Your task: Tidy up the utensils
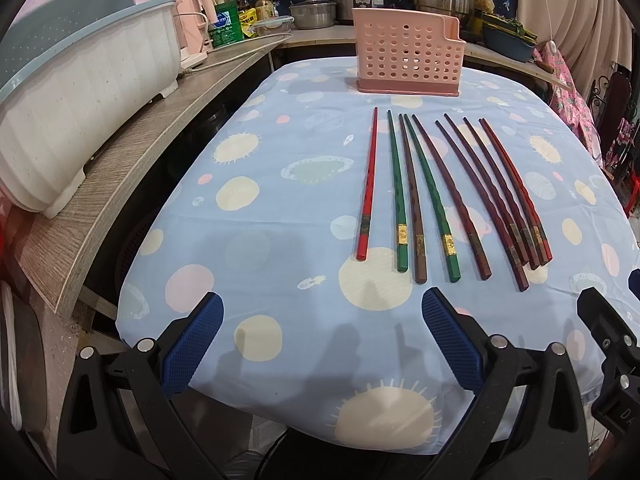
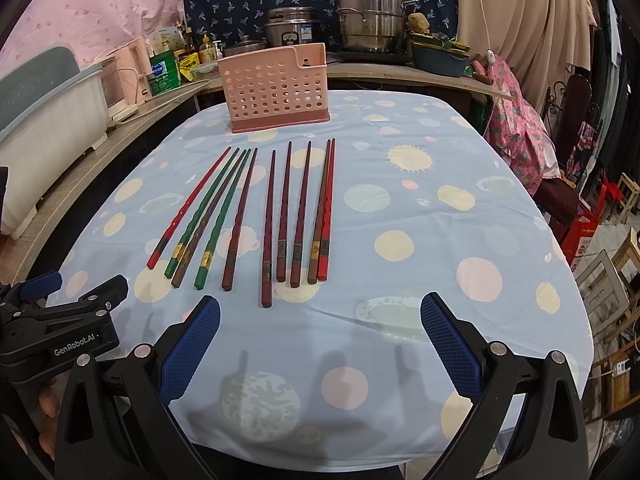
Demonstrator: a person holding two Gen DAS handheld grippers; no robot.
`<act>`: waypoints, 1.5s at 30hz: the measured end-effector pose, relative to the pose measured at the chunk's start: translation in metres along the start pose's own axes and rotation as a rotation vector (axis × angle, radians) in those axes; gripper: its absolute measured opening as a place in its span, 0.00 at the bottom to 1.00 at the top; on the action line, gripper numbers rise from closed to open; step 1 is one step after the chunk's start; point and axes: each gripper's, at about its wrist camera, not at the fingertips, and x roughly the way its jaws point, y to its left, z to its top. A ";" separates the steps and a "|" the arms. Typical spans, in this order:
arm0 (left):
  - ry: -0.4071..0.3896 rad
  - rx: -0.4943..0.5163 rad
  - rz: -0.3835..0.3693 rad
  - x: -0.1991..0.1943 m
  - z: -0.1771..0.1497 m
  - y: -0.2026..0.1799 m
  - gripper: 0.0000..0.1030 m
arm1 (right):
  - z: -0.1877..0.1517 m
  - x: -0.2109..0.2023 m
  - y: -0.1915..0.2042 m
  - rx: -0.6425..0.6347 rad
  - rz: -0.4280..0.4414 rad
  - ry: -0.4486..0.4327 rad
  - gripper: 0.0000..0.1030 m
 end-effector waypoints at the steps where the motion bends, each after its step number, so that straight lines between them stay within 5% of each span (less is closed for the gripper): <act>1: 0.000 0.000 0.001 0.000 0.000 0.000 0.92 | 0.000 0.000 0.000 0.000 0.000 0.000 0.93; 14: 0.006 -0.064 -0.003 0.023 0.012 0.018 0.92 | 0.012 0.017 -0.020 0.051 -0.024 0.012 0.93; 27: 0.065 -0.058 -0.039 0.069 0.027 0.014 0.79 | 0.029 0.047 -0.036 0.086 -0.032 0.027 0.93; 35: 0.074 -0.043 -0.061 0.079 0.034 0.010 0.61 | 0.036 0.068 -0.036 0.078 -0.019 0.054 0.79; 45: 0.087 -0.045 -0.091 0.078 0.039 0.009 0.19 | 0.037 0.085 -0.031 0.069 0.014 0.089 0.53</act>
